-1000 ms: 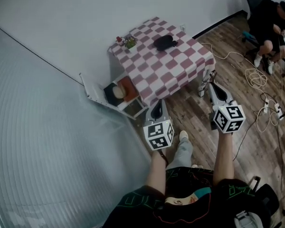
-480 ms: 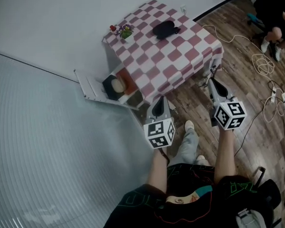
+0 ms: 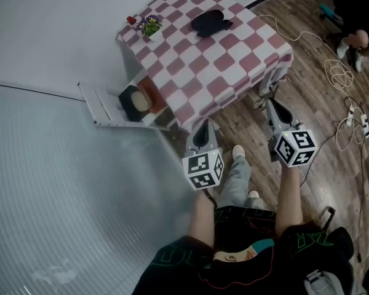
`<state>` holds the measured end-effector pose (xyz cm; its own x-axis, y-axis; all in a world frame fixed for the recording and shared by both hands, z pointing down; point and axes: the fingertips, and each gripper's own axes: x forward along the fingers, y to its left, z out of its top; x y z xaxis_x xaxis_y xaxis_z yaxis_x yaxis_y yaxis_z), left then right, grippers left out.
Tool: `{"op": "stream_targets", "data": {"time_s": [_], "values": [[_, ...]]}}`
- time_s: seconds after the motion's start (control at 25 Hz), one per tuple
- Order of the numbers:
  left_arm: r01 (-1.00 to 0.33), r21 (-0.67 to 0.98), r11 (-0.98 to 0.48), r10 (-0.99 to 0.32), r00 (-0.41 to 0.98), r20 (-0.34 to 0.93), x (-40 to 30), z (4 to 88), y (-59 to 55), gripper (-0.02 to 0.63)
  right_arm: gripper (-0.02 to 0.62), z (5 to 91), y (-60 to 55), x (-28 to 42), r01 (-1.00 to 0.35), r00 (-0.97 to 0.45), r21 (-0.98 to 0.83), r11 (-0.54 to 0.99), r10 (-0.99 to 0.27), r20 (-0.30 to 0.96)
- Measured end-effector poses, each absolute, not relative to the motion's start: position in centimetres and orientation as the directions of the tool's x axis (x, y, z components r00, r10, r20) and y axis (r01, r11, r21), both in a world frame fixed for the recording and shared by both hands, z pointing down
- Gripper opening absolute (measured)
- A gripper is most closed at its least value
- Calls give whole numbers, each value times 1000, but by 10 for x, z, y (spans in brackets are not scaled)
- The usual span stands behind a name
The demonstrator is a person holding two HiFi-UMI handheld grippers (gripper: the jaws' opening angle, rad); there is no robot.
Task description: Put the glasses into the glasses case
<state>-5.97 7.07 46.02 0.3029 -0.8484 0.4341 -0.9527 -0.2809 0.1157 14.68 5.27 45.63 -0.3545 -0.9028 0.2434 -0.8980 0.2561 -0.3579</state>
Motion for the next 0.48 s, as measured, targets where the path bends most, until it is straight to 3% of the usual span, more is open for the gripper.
{"op": "stream_targets", "data": {"time_s": [0.48], "values": [[-948,195,-250,-837,313,450,-55,491,28,9,11,464,12,130,-900,-395,-314,302,-869,297]]}}
